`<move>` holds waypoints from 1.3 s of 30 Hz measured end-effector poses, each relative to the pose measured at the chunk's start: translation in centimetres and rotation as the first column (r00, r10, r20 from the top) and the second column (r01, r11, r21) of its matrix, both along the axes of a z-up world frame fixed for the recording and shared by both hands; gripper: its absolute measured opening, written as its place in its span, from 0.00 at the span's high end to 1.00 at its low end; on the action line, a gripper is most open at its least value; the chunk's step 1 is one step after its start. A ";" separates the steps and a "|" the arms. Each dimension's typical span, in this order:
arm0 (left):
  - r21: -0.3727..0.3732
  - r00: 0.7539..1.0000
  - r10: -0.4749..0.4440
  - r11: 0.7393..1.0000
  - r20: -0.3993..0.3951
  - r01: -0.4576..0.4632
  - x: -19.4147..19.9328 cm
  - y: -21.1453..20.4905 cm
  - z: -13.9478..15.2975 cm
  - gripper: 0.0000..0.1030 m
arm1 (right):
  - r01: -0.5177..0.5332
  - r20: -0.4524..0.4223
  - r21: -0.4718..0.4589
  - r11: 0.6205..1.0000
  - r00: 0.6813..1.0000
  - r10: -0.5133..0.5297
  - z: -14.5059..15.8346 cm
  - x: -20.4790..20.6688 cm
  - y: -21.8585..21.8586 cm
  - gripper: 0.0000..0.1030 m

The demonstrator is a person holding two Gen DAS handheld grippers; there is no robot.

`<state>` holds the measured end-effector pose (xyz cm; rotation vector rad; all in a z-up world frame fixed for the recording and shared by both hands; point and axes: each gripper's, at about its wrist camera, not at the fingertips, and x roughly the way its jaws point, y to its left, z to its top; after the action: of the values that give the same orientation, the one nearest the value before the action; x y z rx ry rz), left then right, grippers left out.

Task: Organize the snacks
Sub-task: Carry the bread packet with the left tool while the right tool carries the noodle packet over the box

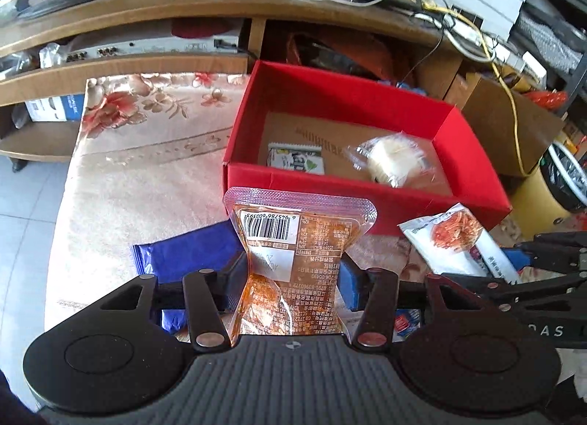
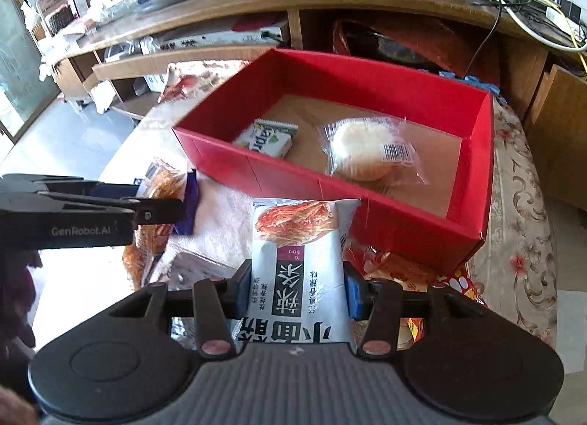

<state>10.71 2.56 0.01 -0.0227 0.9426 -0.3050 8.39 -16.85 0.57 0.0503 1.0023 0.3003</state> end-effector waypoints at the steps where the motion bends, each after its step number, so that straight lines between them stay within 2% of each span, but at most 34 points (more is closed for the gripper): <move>1: -0.008 1.000 0.002 1.000 0.005 -0.002 0.0 0.0 0.2 0.43 | 0.000 0.005 0.004 1.000 1.000 0.000 0.2 0.0 0.0 0.48; 9: -0.051 0.999 0.009 0.999 0.039 -0.007 -0.4 -0.2 1.6 0.43 | 0.005 0.059 0.039 0.999 0.998 -0.007 1.9 -0.2 0.0 0.48; 19: -0.088 0.997 -0.002 0.996 0.075 0.008 0.9 -1.8 3.1 0.43 | 0.077 0.117 0.076 0.994 0.989 -0.085 3.5 1.2 -1.3 0.48; 28: -0.098 0.994 -0.021 0.995 0.105 0.031 3.9 -4.5 3.9 0.43 | 0.140 0.149 0.088 0.986 0.977 -0.152 4.4 3.8 -2.5 0.48; 39: -0.096 0.994 -0.013 0.995 0.108 0.023 8.5 -6.8 3.7 0.43 | 0.215 0.160 0.082 0.973 0.961 -0.226 4.1 8.9 -4.6 0.48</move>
<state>19.25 -4.27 3.69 -0.0863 0.8215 -0.3652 17.30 -21.41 4.69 0.1913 0.8104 0.1292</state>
